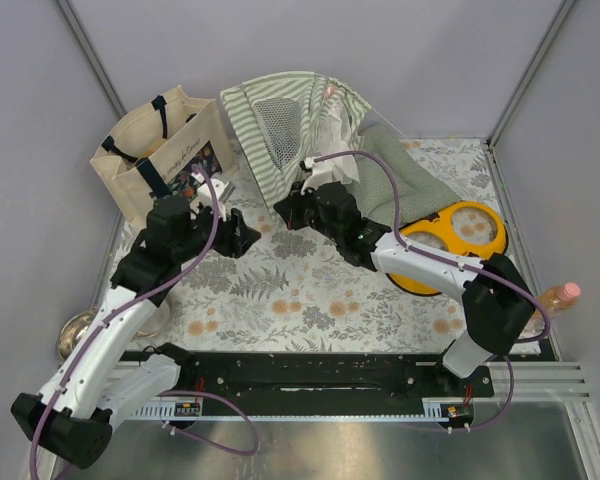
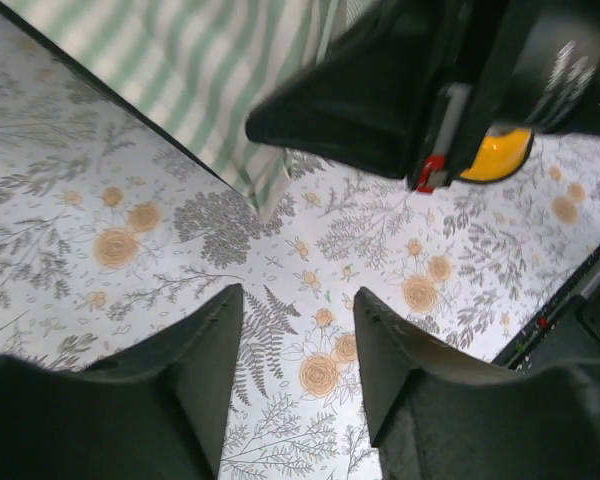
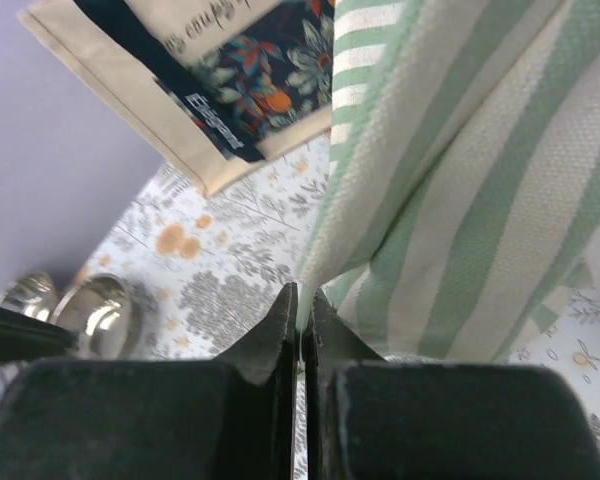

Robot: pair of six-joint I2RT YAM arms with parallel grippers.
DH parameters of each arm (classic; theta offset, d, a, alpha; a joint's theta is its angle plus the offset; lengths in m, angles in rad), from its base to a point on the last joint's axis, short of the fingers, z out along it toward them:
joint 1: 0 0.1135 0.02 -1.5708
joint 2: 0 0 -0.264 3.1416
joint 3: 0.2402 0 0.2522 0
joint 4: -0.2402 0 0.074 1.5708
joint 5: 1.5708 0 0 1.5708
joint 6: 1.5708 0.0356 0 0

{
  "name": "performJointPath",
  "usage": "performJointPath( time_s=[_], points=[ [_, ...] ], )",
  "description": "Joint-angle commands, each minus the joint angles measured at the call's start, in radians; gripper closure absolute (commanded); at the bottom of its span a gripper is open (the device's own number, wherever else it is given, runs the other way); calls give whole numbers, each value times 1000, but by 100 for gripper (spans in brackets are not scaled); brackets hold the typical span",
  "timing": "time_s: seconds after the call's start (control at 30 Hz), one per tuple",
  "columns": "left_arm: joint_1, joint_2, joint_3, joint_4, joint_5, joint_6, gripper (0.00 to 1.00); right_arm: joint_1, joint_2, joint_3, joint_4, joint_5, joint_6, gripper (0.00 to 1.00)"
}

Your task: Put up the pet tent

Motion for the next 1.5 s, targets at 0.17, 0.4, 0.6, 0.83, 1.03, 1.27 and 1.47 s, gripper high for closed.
performJointPath(
  time_s=[0.17,0.4,0.6,0.83,1.03,1.27,1.47],
  points=[
    [0,-126,-51,235,-336,-136,2,30,-36,-112,-12,-14,-95,54],
    [0,-29,3,327,-372,-190,1,31,-275,-218,-197,96,-76,7],
    [-5,161,119,381,-154,-202,1,31,-502,-345,-326,162,-89,1],
    [-71,350,273,504,-85,-277,2,31,-675,-477,-449,248,-104,1],
    [-218,529,425,456,-207,-275,9,31,-793,-462,-595,365,-50,7],
    [-338,689,543,448,-347,-237,21,31,-856,-427,-744,425,8,13],
    [-444,795,658,277,-634,-169,39,31,-905,-435,-793,442,46,15]
  ],
)
